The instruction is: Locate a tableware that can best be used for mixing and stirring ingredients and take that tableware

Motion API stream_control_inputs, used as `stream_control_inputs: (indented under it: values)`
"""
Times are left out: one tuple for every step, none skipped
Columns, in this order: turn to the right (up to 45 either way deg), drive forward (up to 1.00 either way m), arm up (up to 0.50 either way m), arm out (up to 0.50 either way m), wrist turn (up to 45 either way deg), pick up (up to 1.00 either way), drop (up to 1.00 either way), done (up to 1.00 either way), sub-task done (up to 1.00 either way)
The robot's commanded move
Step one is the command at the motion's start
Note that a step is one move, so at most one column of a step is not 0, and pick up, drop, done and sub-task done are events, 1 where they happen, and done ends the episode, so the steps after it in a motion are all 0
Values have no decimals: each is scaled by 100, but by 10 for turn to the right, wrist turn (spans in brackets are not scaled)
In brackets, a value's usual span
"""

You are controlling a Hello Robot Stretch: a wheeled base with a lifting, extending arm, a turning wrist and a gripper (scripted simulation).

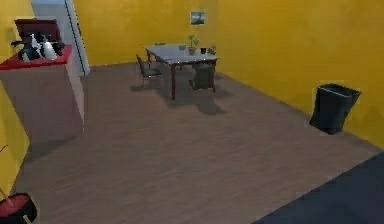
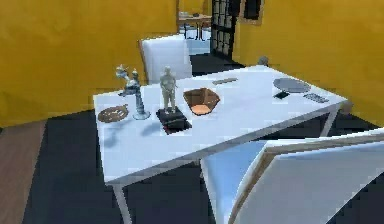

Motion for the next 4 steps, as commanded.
stream_control_inputs:
  values:
    - [450, 0, 0, 0, 0, 0, 0, 0, 0]
    - [240, 0, 0, 0, 0, 0, 0, 0, 0]
    - [0, 45, 0, 0, 0, 0, 0, 0, 0]
    - [-420, 0, 0, 0, 0, 0, 0, 0, 0]
